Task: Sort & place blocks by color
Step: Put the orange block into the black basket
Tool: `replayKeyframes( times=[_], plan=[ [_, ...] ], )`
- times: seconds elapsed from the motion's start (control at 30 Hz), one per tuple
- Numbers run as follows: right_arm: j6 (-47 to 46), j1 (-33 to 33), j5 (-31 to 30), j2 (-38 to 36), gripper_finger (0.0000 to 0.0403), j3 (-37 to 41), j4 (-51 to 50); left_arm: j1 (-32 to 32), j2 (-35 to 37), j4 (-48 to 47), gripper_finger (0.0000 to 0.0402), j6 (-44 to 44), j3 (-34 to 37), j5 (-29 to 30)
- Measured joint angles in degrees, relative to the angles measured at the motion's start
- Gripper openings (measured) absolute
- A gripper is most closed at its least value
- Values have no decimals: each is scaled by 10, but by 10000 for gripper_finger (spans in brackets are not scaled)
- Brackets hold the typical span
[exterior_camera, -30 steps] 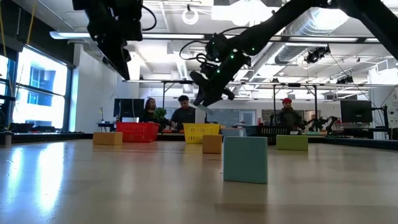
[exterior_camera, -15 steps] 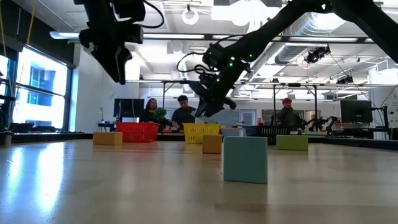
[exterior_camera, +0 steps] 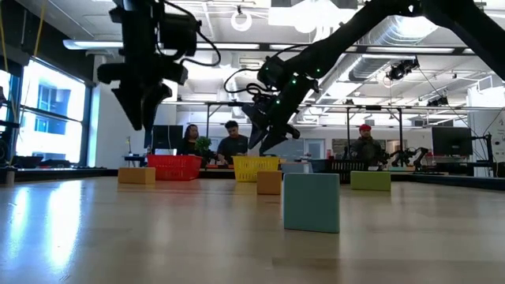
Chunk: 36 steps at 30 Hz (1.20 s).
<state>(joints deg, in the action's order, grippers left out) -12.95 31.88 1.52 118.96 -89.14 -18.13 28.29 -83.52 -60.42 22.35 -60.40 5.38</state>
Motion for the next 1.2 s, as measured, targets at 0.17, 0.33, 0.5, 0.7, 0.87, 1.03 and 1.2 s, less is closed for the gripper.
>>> replayKeyframes(
  times=[0.17,0.33,0.5,0.7,0.87,1.03,1.2],
  plan=[
    [15,-1,11,-28,187,0,-2,0,-32,0,204,29,0,14],
    [29,-5,4,-61,187,0,-20,0,-60,1,204,43,0,15],
    [42,-9,-28,-97,188,0,-43,0,-92,5,204,43,0,15],
    [45,-8,-37,-140,188,0,-71,-2,-140,18,204,29,0,51],
    [48,-11,-39,-167,188,0,-94,-2,-173,29,204,9,0,103],
    [55,-24,-52,-185,188,0,-117,-2,-195,34,204,3,0,103],
    [55,-43,-52,-199,188,0,-131,-2,-209,34,195,1,0,76]
  ],
)
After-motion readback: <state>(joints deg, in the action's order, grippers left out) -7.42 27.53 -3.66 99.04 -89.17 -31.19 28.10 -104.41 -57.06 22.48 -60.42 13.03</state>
